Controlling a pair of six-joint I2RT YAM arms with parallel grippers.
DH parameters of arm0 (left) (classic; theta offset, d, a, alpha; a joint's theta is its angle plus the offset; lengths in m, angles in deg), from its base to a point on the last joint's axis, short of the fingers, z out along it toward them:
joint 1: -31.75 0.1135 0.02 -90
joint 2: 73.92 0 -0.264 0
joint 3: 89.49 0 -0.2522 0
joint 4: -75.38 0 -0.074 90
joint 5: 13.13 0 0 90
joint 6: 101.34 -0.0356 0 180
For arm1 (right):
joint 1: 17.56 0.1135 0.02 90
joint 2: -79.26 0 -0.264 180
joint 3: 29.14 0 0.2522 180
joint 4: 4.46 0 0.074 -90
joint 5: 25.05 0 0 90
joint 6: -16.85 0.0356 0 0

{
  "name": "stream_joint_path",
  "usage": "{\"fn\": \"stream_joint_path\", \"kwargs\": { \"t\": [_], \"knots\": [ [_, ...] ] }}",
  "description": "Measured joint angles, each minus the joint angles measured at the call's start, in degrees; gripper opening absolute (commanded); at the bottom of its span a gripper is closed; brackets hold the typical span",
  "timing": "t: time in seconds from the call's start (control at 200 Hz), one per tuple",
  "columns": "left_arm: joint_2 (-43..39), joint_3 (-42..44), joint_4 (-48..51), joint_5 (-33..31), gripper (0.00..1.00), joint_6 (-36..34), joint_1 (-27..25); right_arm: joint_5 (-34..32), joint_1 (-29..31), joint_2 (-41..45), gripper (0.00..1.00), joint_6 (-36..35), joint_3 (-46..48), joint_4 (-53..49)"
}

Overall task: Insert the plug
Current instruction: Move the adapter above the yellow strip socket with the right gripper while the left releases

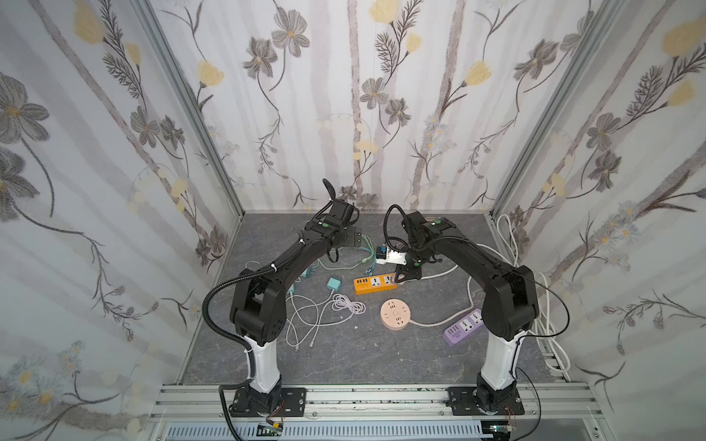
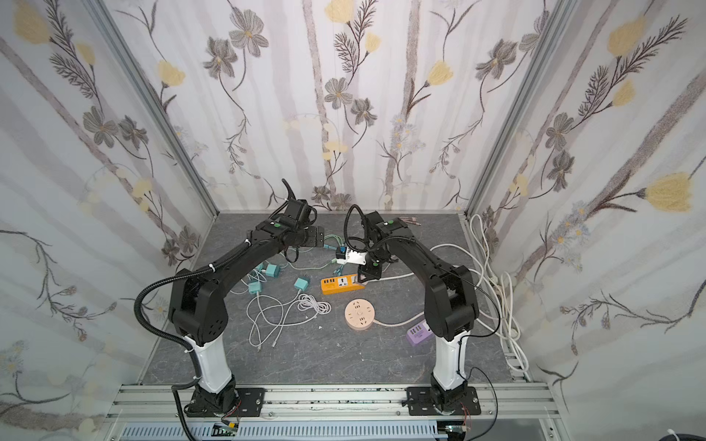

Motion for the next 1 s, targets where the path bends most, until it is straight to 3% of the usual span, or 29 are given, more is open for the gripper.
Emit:
{"fn": "stream_joint_path", "kwargs": {
  "t": [0.56, 0.999],
  "knots": [
    [-23.02, 26.97, -3.34, -1.18, 1.0, 5.57, 2.93, -15.37, 4.31, -10.38, 0.0, -8.52, -12.17, -3.87],
    [-33.4, 36.28, -3.69, -4.09, 1.0, 8.39, 6.58, -17.46, 6.23, -14.84, 0.0, -13.22, -17.11, -4.83]
  ]
}}
